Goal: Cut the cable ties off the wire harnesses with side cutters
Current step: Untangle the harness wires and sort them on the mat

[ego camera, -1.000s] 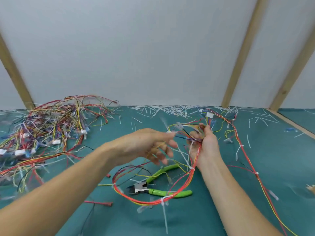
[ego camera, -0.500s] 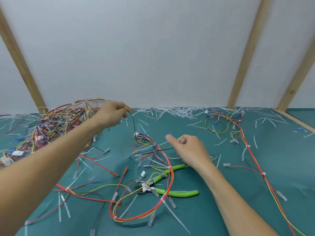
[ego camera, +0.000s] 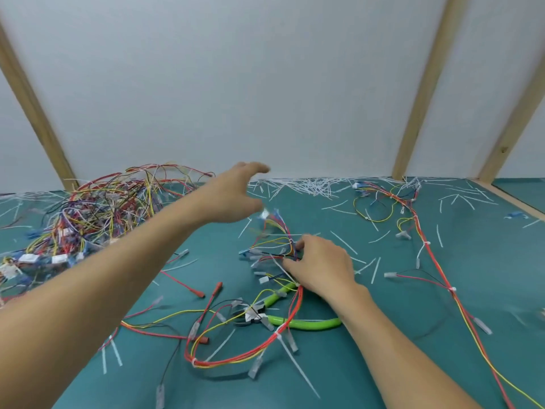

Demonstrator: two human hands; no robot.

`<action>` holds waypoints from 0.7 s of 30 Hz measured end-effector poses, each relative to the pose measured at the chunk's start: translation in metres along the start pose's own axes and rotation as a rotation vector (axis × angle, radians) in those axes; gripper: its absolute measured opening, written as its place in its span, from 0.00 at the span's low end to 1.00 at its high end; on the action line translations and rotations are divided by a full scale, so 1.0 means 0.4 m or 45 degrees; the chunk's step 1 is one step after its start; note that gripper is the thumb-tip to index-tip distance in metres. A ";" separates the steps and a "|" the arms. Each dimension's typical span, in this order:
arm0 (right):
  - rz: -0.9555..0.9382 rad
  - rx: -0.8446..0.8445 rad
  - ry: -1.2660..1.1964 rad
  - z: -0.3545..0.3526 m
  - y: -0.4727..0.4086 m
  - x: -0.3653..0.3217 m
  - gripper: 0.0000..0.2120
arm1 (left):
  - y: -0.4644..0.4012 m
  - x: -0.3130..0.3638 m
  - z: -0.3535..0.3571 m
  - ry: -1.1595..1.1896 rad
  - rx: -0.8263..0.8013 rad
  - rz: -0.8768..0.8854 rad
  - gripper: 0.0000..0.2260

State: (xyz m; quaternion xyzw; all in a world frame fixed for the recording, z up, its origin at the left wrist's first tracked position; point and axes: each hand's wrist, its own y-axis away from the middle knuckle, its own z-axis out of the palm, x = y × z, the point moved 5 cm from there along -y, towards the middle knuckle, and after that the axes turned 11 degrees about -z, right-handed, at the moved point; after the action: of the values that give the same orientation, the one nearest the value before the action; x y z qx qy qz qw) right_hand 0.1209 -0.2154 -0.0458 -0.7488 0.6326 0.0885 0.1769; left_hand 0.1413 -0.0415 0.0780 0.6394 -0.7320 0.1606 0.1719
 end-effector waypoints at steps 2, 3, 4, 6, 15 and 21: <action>0.085 -0.006 -0.035 -0.003 -0.006 0.017 0.18 | 0.013 -0.072 0.006 -0.188 0.188 -0.146 0.27; 0.126 -0.008 -0.064 -0.002 -0.010 0.026 0.17 | 0.022 -0.100 0.016 -0.236 0.221 -0.189 0.27; 0.158 0.007 -0.117 -0.004 -0.013 0.034 0.17 | 0.034 -0.122 0.029 -0.278 0.244 -0.204 0.27; 0.193 0.102 -0.363 -0.017 -0.021 0.049 0.17 | 0.069 -0.158 0.045 -0.354 0.365 -0.190 0.23; 0.500 0.570 -2.191 -0.058 -0.033 0.070 0.08 | 0.222 -0.109 0.128 0.269 -0.073 -0.013 0.22; 0.545 0.735 -2.434 -0.057 -0.024 0.097 0.04 | 0.249 -0.006 0.140 0.342 -0.447 0.177 0.20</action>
State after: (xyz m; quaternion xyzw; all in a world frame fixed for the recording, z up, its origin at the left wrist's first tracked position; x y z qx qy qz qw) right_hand 0.1355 -0.2581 -0.0371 -0.1650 0.3445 0.5231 0.7619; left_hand 0.0403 -0.0516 0.0257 0.5206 -0.7615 0.1260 0.3650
